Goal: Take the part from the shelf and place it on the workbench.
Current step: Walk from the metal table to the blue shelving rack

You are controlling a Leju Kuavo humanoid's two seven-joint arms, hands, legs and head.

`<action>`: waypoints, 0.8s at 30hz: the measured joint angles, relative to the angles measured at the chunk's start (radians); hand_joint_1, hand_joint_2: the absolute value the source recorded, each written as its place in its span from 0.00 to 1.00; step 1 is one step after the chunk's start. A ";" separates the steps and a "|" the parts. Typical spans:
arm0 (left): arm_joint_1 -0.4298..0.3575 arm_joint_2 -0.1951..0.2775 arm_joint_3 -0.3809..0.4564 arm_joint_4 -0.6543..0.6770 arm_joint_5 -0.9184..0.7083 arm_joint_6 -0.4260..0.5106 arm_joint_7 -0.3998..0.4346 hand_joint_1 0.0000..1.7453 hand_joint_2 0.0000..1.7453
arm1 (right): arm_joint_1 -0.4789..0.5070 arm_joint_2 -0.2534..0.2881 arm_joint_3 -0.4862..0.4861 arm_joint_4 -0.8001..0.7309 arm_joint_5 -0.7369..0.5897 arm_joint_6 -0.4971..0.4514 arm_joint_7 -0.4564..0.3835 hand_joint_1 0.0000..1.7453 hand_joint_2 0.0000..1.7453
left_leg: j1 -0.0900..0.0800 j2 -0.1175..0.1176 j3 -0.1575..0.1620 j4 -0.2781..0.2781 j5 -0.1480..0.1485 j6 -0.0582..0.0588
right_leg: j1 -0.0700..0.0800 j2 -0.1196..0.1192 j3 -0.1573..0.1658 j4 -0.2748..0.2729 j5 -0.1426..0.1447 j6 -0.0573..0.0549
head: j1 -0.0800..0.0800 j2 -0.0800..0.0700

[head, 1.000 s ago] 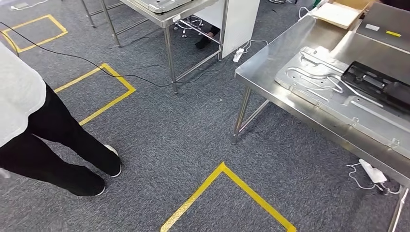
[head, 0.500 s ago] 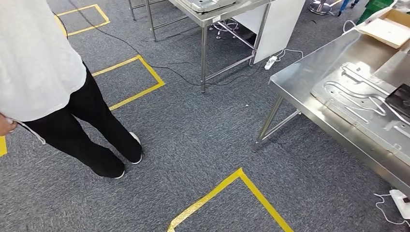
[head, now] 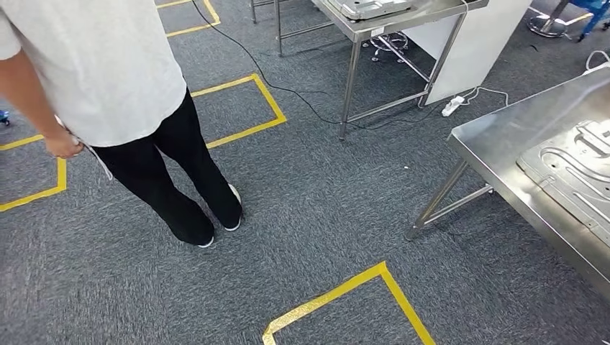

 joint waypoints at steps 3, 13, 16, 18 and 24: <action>0.000 0.002 0.000 0.000 0.000 0.000 0.000 0.00 0.00 | 0.002 0.001 0.000 0.000 0.000 0.002 0.000 0.00 0.00 | -0.002 0.066 -0.042 0.088 -0.055 -0.009 | -0.003 -0.043 0.008 -0.018 0.010 -0.021 | -0.002 0.000; -0.003 0.004 0.000 0.000 0.000 0.000 0.000 0.00 0.00 | 0.002 0.001 0.000 0.001 0.003 0.003 0.001 0.00 0.00 | -0.005 0.172 0.029 -0.004 -0.024 -0.004 | 0.013 -0.162 0.018 -0.010 -0.009 -0.003 | -0.002 0.000; 0.003 0.006 0.000 0.000 0.000 0.000 0.000 0.00 0.00 | -0.004 0.001 0.000 0.001 0.003 0.003 0.003 0.00 0.00 | -0.004 0.147 0.027 -0.010 -0.017 0.014 | 0.010 -0.154 0.020 0.002 -0.021 0.013 | -0.002 0.000; 0.002 0.007 0.000 0.000 0.000 0.000 0.000 0.00 0.00 | -0.004 0.002 0.000 0.002 0.005 0.004 0.003 0.00 0.00 | -0.001 0.132 0.030 -0.016 -0.011 0.026 | 0.006 -0.103 -0.009 0.070 -0.069 0.021 | -0.002 0.000; -0.001 0.008 0.000 0.000 0.000 0.000 0.000 0.00 0.00 | 0.000 0.002 -0.004 0.002 0.010 0.005 0.000 0.00 0.00 | -0.008 0.061 0.029 -0.014 -0.008 0.035 | 0.007 -0.052 -0.089 0.205 -0.081 0.011 | -0.002 0.000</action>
